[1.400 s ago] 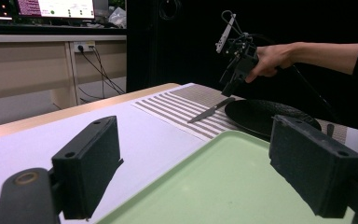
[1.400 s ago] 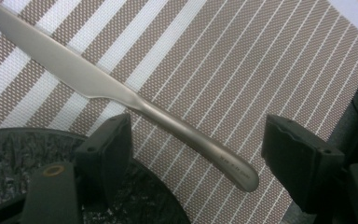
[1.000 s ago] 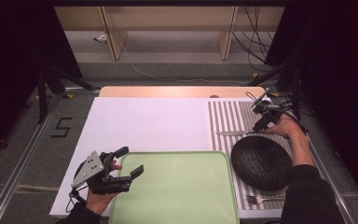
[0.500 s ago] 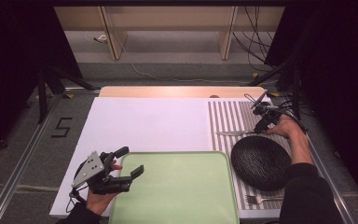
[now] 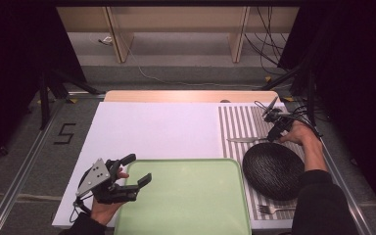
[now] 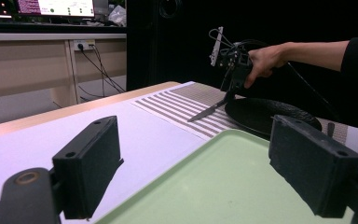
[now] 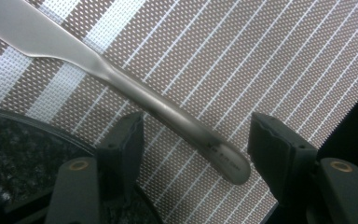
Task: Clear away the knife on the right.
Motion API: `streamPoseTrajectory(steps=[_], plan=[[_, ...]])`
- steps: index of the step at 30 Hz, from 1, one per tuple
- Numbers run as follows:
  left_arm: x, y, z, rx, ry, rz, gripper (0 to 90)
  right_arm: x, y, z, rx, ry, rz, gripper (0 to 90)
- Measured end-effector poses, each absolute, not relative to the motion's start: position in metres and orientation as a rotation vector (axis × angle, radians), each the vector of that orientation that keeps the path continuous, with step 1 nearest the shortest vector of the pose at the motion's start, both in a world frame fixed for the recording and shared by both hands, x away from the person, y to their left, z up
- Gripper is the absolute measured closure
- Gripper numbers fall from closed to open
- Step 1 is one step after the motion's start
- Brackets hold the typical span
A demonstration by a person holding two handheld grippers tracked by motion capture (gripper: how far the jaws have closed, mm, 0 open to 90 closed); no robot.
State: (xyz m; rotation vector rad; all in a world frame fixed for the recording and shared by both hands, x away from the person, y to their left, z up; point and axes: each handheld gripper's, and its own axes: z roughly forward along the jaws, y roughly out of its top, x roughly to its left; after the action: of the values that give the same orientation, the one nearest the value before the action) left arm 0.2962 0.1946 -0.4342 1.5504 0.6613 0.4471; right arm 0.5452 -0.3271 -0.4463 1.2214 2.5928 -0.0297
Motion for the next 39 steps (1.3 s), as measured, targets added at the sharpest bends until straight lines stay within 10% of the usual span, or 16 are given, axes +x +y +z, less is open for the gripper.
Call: streamPoseTrajectory(steps=[39], plan=[[0.297,0.195,-0.434,1.555,0.666,0.443,16.7,0.548,-0.311,-0.454,1.063,2.701,-0.083,55.2]])
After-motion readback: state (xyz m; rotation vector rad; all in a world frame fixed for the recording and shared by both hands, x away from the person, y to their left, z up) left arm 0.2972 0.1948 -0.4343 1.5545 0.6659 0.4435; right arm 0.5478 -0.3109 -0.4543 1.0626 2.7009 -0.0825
